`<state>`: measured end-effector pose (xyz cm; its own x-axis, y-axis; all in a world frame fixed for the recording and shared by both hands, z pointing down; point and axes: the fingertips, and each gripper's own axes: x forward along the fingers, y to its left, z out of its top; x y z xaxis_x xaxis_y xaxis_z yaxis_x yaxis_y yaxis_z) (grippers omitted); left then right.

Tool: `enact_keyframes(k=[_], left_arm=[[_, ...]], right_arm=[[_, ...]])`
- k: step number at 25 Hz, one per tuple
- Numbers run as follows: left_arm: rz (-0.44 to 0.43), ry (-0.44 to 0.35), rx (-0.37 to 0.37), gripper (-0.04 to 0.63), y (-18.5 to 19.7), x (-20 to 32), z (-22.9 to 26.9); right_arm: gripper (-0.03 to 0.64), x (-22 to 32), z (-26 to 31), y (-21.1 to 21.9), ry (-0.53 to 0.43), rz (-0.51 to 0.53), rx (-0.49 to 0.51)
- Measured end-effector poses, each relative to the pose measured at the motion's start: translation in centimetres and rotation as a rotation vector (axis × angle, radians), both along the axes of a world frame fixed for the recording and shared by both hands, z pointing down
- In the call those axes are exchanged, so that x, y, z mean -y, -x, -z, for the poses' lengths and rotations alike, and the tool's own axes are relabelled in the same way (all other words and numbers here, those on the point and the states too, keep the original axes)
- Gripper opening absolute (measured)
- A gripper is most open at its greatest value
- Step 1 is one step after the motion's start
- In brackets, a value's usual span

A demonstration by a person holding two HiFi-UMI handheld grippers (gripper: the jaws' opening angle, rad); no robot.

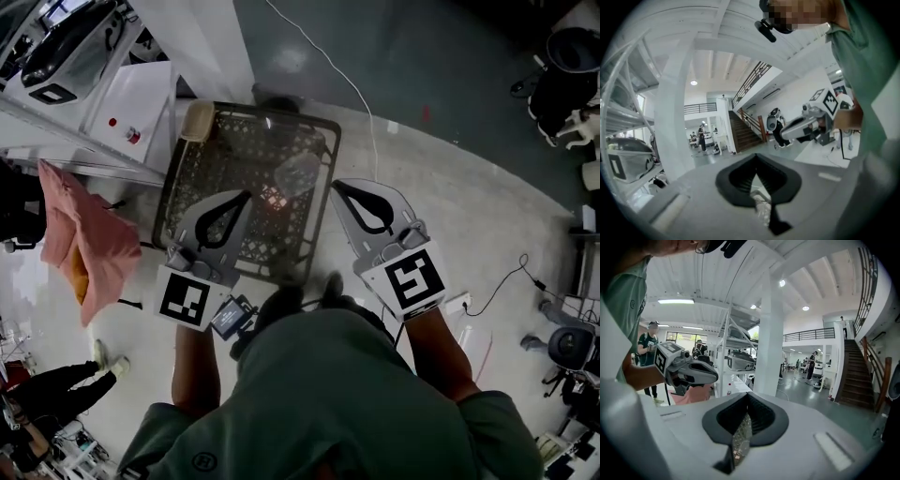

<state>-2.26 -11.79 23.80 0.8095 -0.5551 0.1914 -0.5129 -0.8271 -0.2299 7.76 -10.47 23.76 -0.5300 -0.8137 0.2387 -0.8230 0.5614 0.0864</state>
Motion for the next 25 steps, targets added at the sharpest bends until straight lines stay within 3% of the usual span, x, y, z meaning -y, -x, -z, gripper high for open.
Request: enact_keyframes(k=[7,12,25], left_arm=[[-0.086,-0.006,-0.053,0.003,2.3,3.8,0.9],[-0.102,0.03,-0.067,0.003,2.4,5.6,-0.2],[-0.021,0.159,-0.006,0.003,0.9,10.4,-7.2]], right_arm=[[0.006,2.7,1.3,2.7,-0.012,-0.094,-0.054],[0.006,4.0,0.1,3.3,0.026,-0.111,-0.063],[0.008,9.8,-6.3,0.6,0.13,-0.065,-0.052]])
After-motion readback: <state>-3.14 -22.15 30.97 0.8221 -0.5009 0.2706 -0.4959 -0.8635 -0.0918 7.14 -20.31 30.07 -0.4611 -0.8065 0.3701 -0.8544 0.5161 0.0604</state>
